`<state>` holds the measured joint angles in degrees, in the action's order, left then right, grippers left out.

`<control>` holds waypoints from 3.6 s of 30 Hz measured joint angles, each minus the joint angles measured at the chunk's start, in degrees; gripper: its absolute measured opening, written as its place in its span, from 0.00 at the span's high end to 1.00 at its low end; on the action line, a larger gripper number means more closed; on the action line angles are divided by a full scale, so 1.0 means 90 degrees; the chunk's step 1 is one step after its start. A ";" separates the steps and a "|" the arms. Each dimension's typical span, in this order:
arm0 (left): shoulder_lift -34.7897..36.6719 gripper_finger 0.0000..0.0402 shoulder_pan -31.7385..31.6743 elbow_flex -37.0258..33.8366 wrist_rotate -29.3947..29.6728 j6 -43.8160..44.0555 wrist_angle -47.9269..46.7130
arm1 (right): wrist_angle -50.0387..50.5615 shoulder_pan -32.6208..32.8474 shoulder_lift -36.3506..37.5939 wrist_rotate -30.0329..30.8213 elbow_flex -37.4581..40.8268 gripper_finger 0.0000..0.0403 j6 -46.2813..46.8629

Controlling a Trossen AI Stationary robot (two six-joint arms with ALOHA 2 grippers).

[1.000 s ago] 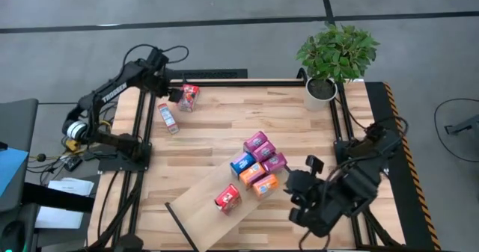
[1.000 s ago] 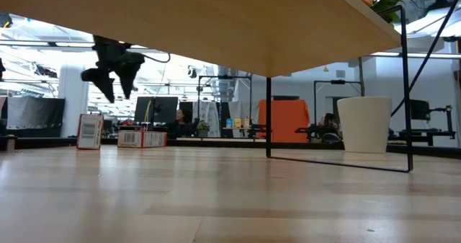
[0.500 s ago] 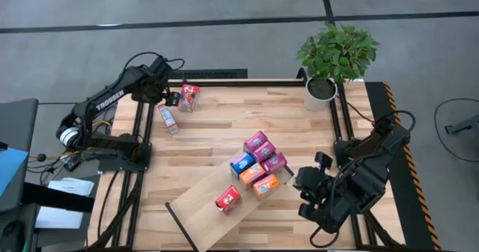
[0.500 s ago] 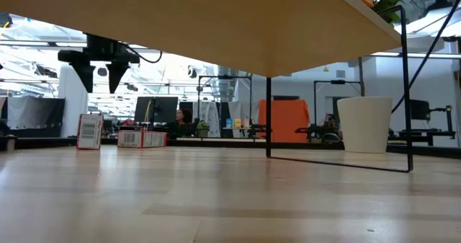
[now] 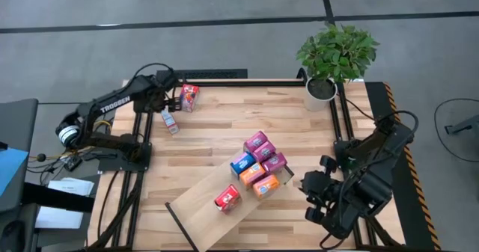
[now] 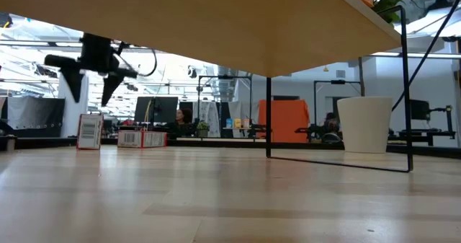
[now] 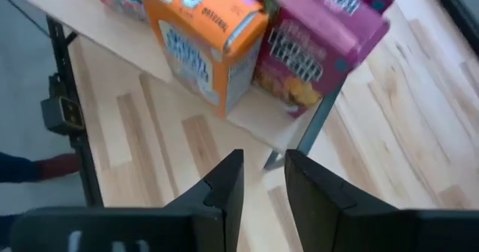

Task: Stack cereal on shelf
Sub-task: Put the bottom red cereal box onto the shelf

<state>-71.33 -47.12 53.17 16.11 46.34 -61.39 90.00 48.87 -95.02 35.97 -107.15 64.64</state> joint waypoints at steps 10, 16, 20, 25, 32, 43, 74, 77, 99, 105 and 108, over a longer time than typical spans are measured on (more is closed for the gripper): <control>0.0019 0.32 0.0135 -0.0810 -0.0276 0.0876 0.1518 | 0.0003 0.0108 0.0332 0.0015 0.0306 0.70 -0.0019; 0.0012 0.32 0.0163 -0.0844 0.0056 0.1118 0.1433 | 0.0002 0.0108 0.0415 0.0015 0.0379 0.70 -0.0018; 0.0022 0.32 0.0245 -0.0846 -0.0043 0.1143 0.1441 | 0.0004 0.0106 0.0413 0.0012 0.0379 0.70 -0.0017; 0.0134 0.32 0.0295 -0.0851 0.0021 0.1137 0.1479 | 0.0000 0.0085 0.0455 0.0011 0.0379 0.70 -0.0017; 0.0226 0.32 0.0146 -0.0789 -0.0149 0.0950 0.1466 | 0.0012 0.0012 0.0457 0.0007 0.0379 0.71 -0.0015; 0.0040 0.32 0.0120 -0.0783 0.0134 0.1189 0.1413 | 0.0002 0.0011 0.0457 0.0005 0.0379 0.71 0.0002; -0.0780 0.63 0.0163 -0.0773 -0.0026 -0.0041 0.1759 | 0.0002 0.0025 0.0454 -0.0005 0.0379 0.71 -0.0050; -0.0565 0.65 0.0221 -0.0773 -0.0279 -0.0396 0.1755 | 0.0001 0.0025 0.0454 -0.0005 0.0378 0.71 -0.0204; 0.3609 0.64 0.1498 -0.0450 -0.2230 -0.2700 0.6413 | -0.4694 -0.3766 0.3202 -0.0330 0.0359 0.55 -0.6744; 0.3535 0.64 0.2135 -0.0447 -0.2478 -0.3362 0.8239 | -0.5768 -0.5891 0.2634 -0.3299 0.0359 0.38 -0.7092; 0.3277 0.64 0.2460 -0.0447 -0.2703 -0.3460 0.8755 | -0.6163 -0.6449 0.2060 -0.4339 0.0383 0.35 -0.7198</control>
<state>-41.84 -24.98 49.15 -8.22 15.20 17.41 34.53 -9.17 -76.48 -3.09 -103.71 -0.14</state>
